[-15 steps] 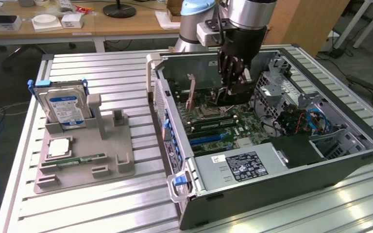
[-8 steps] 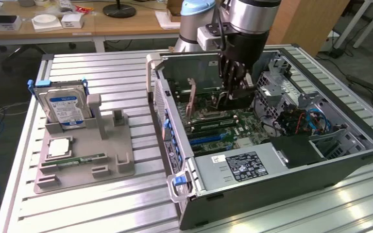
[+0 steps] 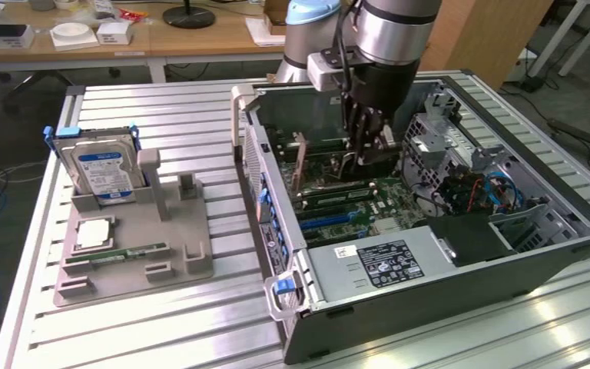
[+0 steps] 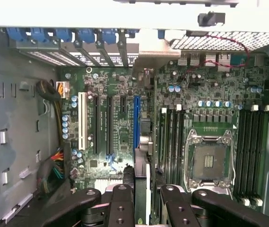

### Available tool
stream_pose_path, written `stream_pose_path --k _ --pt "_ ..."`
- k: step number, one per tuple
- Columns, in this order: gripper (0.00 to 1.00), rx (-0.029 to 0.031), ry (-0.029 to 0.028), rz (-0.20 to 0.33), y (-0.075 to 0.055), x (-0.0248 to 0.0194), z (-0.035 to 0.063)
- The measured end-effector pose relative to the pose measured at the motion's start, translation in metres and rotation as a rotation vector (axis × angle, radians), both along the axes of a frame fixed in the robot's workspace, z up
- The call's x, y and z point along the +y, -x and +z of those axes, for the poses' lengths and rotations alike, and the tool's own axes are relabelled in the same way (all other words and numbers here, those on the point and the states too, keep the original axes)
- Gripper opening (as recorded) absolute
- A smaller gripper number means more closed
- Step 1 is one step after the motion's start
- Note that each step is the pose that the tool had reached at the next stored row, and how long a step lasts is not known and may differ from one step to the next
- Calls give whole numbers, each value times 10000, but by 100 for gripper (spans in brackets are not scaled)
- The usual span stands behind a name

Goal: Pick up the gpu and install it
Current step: 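Insert the gpu into the slot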

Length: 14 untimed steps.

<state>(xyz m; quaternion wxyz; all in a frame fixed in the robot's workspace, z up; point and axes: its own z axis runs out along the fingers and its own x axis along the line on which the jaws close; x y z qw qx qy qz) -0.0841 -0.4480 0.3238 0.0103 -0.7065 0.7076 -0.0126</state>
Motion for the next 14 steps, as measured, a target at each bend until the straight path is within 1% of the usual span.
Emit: stream_pose_path --k 4,9,12,13,14 --pt "26 -1 -2 15 27 -18 -19" --pt "26 -2 -4 17 36 -76 -68" --pt "26 -1 -2 31 48 -82 -120" --pt "26 -6 -2 54 50 -83 -133" --pt "26 -24 -2 75 52 -83 -143"
